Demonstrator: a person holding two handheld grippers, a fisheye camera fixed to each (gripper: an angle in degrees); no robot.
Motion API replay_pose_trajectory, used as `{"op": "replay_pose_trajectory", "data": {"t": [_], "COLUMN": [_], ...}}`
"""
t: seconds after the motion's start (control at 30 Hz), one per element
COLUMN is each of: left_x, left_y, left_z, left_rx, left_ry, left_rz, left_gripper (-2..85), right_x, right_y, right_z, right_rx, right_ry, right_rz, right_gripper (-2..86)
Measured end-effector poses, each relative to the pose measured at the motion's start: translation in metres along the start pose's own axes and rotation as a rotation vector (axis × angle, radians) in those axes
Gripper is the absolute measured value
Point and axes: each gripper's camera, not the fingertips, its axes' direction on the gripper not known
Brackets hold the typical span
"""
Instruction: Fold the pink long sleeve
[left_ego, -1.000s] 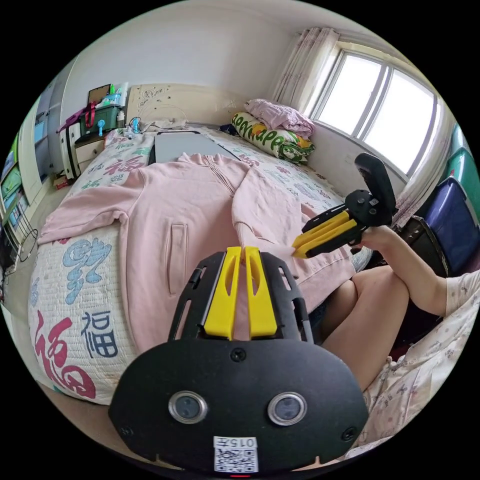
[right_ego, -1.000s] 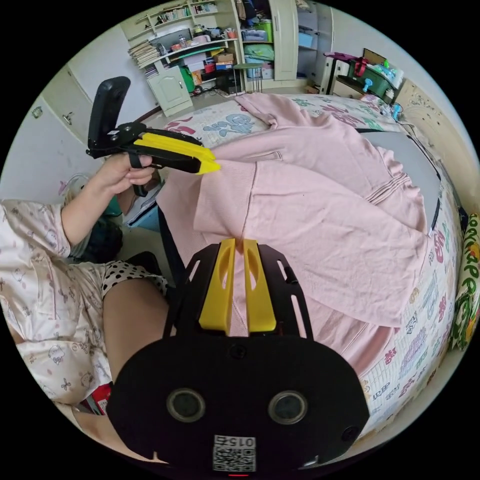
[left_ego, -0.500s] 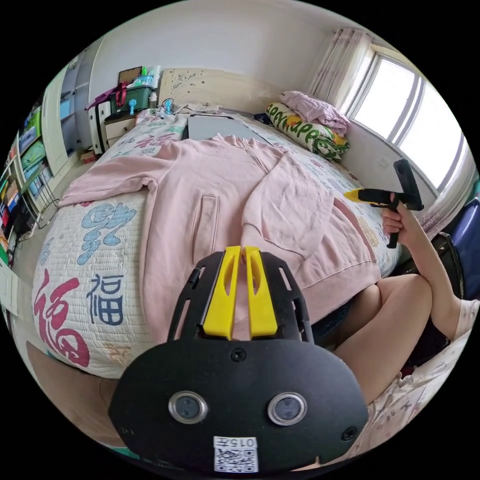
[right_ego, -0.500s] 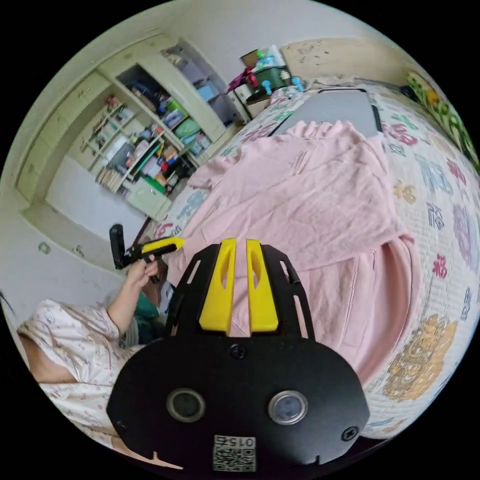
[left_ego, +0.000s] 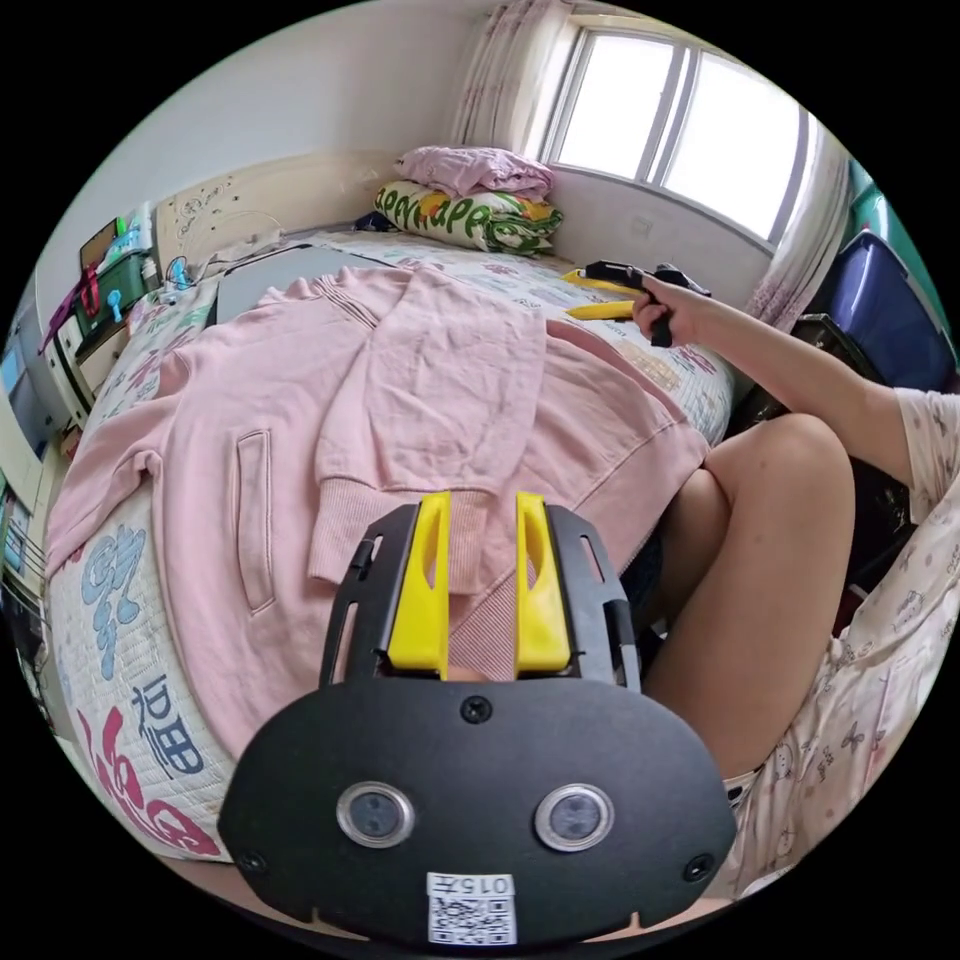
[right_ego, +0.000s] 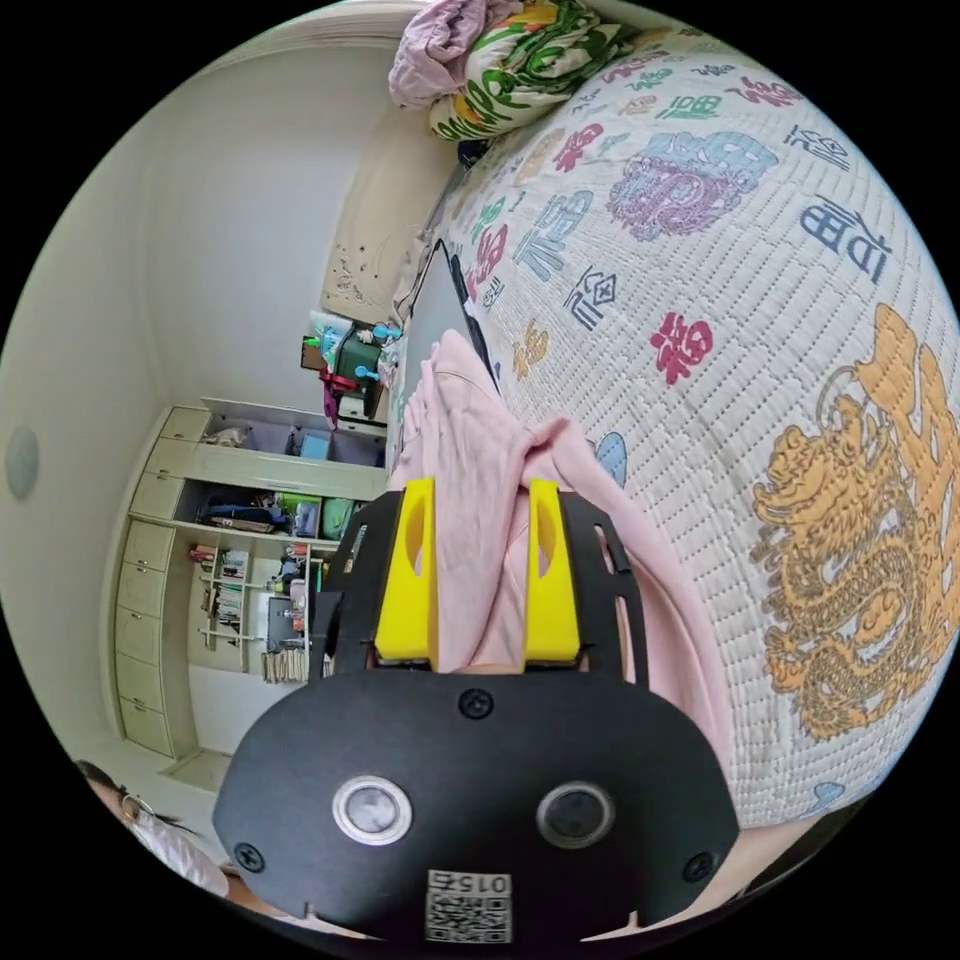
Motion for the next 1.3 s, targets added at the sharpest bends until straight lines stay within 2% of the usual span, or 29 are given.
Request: {"op": "replay_pose_trajectory", "data": {"t": [0.1,0.17,0.23,0.3,0.37,0.43,0.63,0.77,1.0,1.1,1.17,1.3], "left_x": [0.002,0.009,0.011,0.009,0.010,0.017,0.045,0.060,0.070,0.051,0.026,0.004], "left_y": [0.015,0.029,0.035,0.035,0.038,0.041,0.028,0.018,0.001,-0.010,-0.022,-0.047], "left_z": [-0.005,-0.034,-0.046,-0.036,-0.015,-0.015,-0.020,-0.032,-0.083,-0.126,-0.150,-0.145], "left_rx": [-0.006,0.103,0.138,0.061,-0.054,-0.056,-0.077,-0.105,-0.048,0.080,0.140,0.098], "left_ry": [-0.023,-0.037,-0.040,-0.042,-0.042,-0.072,-0.091,-0.092,-0.007,0.039,0.020,-0.007], "left_rz": [0.029,0.063,0.074,0.086,0.112,0.127,0.188,0.208,0.111,-0.024,-0.177,-0.331], "left_gripper": [9.8,9.7,9.7,10.1,10.6,10.0,6.1,3.8,5.4,7.1,8.1,10.0], "right_x": [0.012,0.019,0.023,0.027,0.030,0.028,0.022,0.047,0.076,0.075,0.054,0.001], "right_y": [-0.035,-0.058,-0.072,-0.081,-0.089,-0.090,-0.073,-0.059,-0.003,0.042,0.087,0.175], "right_z": [0.016,0.030,0.040,0.050,0.056,0.055,0.039,0.065,0.065,0.052,0.057,0.101], "right_rx": [-0.026,-0.064,-0.095,-0.122,-0.120,-0.087,0.111,0.087,0.137,0.149,0.081,-0.146], "right_ry": [0.016,-0.032,-0.063,-0.034,0.007,0.043,0.191,0.265,0.252,0.245,0.240,0.139], "right_rz": [0.048,0.051,0.048,0.045,0.046,0.012,-0.141,-0.102,-0.130,-0.248,-0.447,-0.845], "right_gripper": [13.2,12.0,11.2,9.8,4.7,2.0,0.1,0.1,2.0,3.5,4.0,4.7]}}
